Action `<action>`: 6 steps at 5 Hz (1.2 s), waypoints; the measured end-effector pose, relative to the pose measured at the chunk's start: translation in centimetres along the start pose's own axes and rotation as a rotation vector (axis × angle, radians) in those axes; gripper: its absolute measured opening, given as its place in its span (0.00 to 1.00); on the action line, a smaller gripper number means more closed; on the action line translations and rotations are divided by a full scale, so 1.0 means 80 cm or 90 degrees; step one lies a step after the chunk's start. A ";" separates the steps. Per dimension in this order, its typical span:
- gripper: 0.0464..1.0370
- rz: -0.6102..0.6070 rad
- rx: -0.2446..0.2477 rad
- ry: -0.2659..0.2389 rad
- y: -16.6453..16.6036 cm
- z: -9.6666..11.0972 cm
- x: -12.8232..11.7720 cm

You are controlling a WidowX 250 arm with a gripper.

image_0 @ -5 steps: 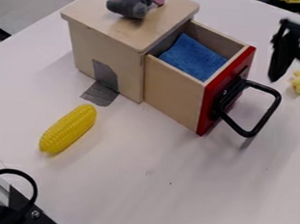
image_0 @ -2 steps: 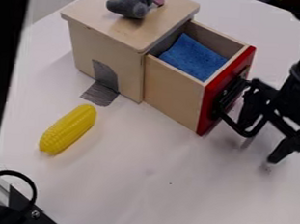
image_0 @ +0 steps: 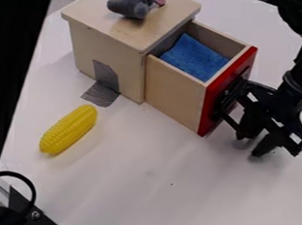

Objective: Close the drawer.

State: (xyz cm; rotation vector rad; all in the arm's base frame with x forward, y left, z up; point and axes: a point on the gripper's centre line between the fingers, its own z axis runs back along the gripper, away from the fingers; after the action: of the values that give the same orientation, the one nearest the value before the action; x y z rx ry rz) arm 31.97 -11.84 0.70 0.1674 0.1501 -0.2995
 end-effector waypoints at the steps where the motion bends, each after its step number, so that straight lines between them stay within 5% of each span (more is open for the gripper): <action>1: 0.16 0.035 0.002 -0.005 0.010 0.004 0.001; 4: 0.08 0.174 -0.028 -0.007 0.084 0.019 0.008; 6: 0.08 0.210 -0.039 0.033 0.103 0.016 0.013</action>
State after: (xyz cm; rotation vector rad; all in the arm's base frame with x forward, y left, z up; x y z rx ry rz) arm 35.61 -4.59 2.97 0.1359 0.1794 0.0378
